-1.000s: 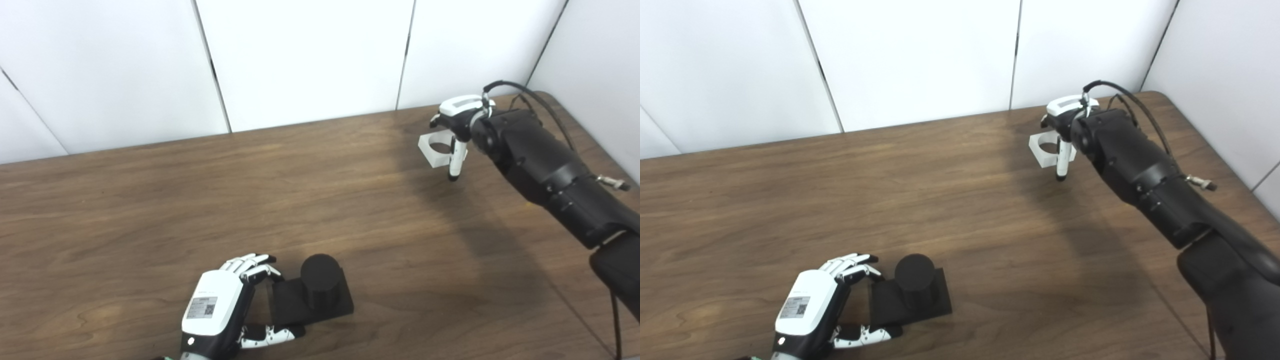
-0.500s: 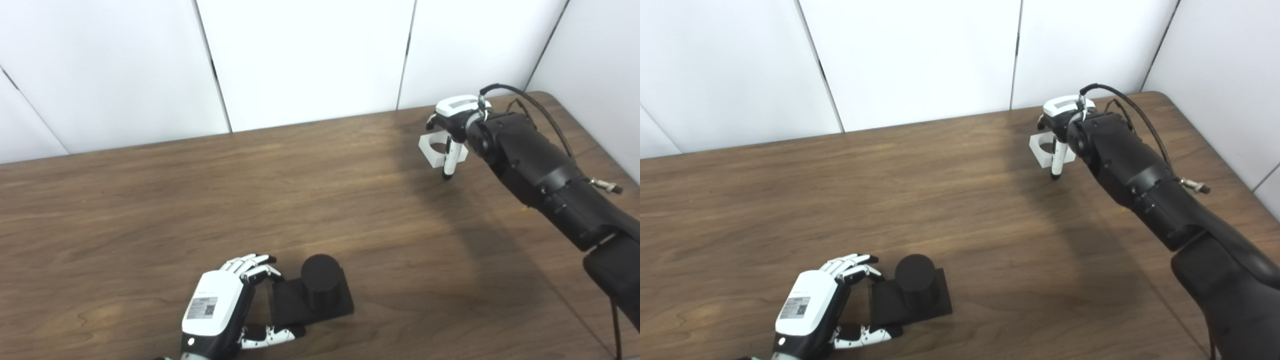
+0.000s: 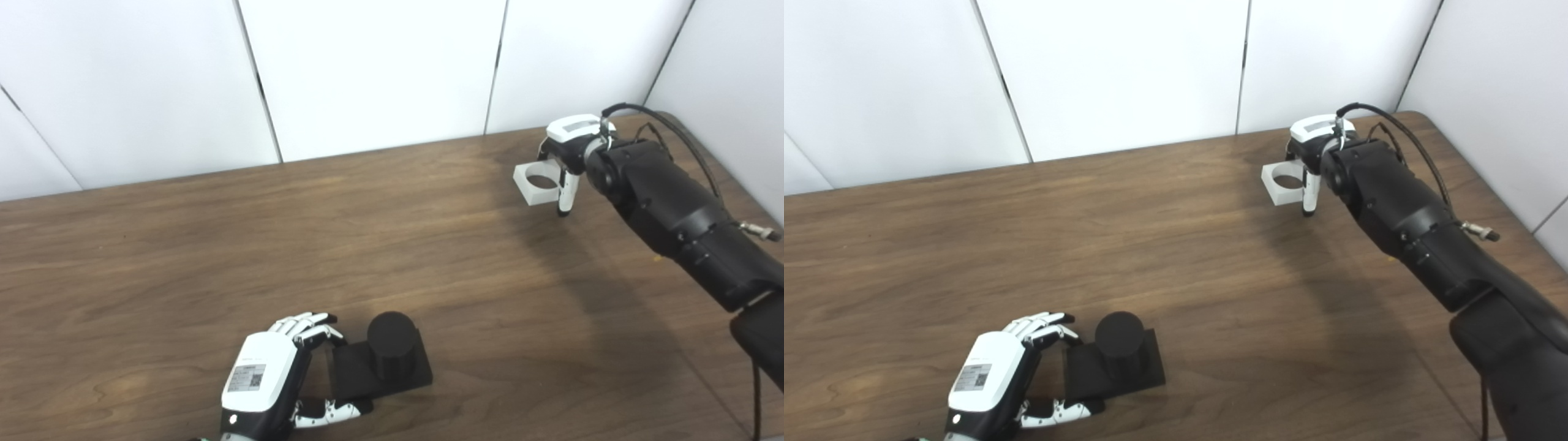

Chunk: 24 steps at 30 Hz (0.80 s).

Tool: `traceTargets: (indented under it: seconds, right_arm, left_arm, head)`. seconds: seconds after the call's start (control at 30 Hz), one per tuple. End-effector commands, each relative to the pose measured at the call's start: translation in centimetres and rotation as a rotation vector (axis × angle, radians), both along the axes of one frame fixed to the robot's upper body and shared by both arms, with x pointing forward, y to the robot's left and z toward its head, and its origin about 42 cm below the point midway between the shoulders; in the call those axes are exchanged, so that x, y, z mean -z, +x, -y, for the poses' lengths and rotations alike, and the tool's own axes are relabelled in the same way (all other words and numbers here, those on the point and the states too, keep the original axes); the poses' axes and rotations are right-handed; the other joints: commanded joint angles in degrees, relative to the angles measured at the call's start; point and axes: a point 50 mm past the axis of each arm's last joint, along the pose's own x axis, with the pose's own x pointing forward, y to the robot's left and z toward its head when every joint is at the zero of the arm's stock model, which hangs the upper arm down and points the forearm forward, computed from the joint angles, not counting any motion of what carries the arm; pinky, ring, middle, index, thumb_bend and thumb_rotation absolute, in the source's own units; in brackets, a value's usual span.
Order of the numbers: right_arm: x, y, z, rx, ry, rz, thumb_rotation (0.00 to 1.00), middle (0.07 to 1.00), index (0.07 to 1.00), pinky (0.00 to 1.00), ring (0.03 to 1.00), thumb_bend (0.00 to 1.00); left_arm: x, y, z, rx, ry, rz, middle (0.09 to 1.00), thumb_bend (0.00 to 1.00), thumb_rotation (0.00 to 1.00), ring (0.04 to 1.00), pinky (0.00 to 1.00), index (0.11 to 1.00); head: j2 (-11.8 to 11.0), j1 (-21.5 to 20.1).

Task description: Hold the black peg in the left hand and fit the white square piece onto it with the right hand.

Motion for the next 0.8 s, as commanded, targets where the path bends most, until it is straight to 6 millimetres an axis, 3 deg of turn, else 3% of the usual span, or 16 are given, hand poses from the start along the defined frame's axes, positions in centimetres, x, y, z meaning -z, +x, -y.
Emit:
traceTargets:
  seconds: [0.0, 0.2, 0.77]
  right_arm:
    - [-2.7, 0.5, 0.8, -0.021, -0.026, 0.091, 0.14, 0.883, 0.725, 0.93, 0.934, 0.82]
    - [-1.9, 0.2, 1.0, -0.04, -0.029, 0.099, 0.2, 0.872, 0.717, 0.87, 0.916, 0.81]
    - [-0.3, -0.4, 0.1, -0.059, 0.02, 0.096, 0.18, 0.867, 0.689, 0.85, 0.913, 0.78]
  left_arm:
    - [2.2, -1.5, -0.8, 0.019, 0.116, -0.125, 0.798, 0.52, 0.05, 0.823, 0.81, 0.487]
    - [2.2, -1.4, -0.9, 0.021, 0.121, -0.124, 0.796, 0.52, 0.05, 0.824, 0.81, 0.487]
    - [2.1, -1.5, -0.9, 0.021, 0.114, -0.123, 0.796, 0.52, 0.05, 0.823, 0.81, 0.487]
  head:
    - [0.0, 0.1]
    - [0.0, -0.1]
    - [0.6, -0.3]
